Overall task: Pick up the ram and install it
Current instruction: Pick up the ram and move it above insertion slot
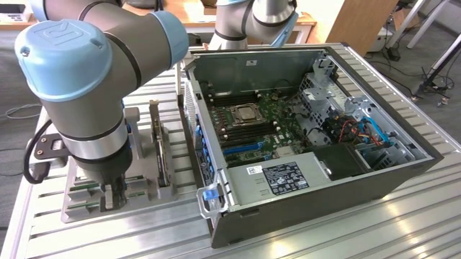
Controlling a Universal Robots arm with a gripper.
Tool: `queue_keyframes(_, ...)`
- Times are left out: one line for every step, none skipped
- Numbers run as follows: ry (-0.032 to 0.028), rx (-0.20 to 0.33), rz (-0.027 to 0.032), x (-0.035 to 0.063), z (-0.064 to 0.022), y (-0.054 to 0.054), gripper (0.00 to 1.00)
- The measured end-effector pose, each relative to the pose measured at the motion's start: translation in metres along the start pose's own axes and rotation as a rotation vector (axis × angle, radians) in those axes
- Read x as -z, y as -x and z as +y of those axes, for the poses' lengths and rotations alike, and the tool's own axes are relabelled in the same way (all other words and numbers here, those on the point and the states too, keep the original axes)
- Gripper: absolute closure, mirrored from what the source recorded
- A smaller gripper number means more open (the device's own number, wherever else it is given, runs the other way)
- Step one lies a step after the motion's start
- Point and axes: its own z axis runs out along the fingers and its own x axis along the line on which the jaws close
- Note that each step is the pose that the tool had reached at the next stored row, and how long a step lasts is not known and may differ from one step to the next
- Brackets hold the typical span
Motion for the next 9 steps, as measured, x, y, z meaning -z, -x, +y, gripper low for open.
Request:
queue_keyframes(0.0, 0.0, 0.0001, -0.0007, 0.0, 0.0, 0.64)
queue_keyframes(0.0, 0.0, 0.0, -0.0012, 0.0, 0.0, 0.64)
queue_keyframes(0.0001, 0.0, 0.0001, -0.0014, 0.0, -0.0001, 0.64)
queue_keyframes(0.0002, 0.0, 0.0002, -0.0014, 0.0, -0.0001, 0.64)
queue_keyframes(0.0001, 0.0, 0.0002, -0.0014, 0.0, -0.0001, 0.64)
queue_keyframes(0.0001, 0.0, 0.0001, -0.0015, 0.0, 0.0, 0.64)
queue_keyframes(-0.0001, 0.0, -0.0001, -0.0017, 0.0002, 0.0, 0.64)
queue_keyframes(-0.0002, 0.0, -0.0002, -0.0017, 0.0005, 0.0, 0.64)
queue_keyframes(-0.0002, 0.0, -0.0002, -0.0017, 0.0006, 0.0, 0.64)
